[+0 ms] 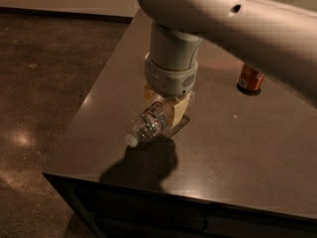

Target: Pick water bottle

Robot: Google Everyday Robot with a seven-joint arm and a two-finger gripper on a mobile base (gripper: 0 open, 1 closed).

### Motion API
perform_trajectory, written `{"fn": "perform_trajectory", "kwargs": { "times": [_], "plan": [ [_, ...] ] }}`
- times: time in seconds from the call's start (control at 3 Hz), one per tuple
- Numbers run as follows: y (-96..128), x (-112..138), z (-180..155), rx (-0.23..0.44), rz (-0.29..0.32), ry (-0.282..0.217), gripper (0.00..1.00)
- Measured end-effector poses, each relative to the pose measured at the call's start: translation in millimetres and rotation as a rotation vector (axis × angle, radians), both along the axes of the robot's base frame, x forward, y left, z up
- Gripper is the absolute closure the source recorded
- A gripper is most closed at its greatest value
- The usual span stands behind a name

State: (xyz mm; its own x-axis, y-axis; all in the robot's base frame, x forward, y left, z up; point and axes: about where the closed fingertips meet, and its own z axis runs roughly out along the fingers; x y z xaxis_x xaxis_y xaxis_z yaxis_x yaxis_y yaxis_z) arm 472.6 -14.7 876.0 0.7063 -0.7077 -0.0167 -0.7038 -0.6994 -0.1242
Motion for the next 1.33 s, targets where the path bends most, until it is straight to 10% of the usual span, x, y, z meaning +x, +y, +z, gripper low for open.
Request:
{"fn": "perform_trajectory", "kwargs": {
  "times": [1.33],
  "plan": [
    [9,21,115,0.274,-0.021,-0.006,1.0]
  ]
}}
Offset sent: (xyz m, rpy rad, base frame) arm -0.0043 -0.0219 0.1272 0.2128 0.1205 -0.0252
